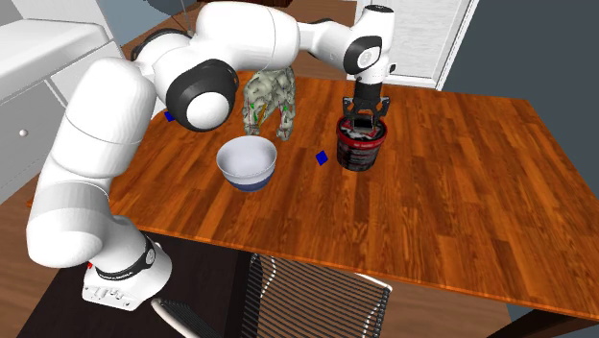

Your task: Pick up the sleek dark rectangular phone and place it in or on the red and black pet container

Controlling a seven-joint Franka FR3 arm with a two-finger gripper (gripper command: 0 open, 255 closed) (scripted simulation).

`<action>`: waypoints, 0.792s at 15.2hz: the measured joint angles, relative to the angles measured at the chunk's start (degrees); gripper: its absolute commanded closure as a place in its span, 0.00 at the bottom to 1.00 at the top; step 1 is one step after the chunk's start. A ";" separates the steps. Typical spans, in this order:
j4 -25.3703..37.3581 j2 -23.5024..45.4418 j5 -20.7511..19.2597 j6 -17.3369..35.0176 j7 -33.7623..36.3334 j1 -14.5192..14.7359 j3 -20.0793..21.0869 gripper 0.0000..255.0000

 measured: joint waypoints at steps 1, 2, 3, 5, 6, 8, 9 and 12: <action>0.02 0.13 -0.01 0.11 -0.02 -0.01 -0.02 1.00; -0.10 0.14 -0.02 0.24 -0.03 -0.03 -0.02 1.00; -0.19 0.11 -0.02 0.31 -0.02 -0.04 -0.02 1.00; -0.27 0.09 -0.02 0.38 -0.02 -0.04 -0.02 1.00; -0.28 0.09 -0.02 0.39 -0.02 -0.04 -0.02 1.00; -0.29 0.09 -0.02 0.40 -0.01 -0.04 -0.02 0.00; -0.29 0.09 -0.02 0.40 -0.01 -0.04 -0.02 0.00; -0.29 0.08 -0.02 0.40 -0.01 -0.04 -0.02 0.00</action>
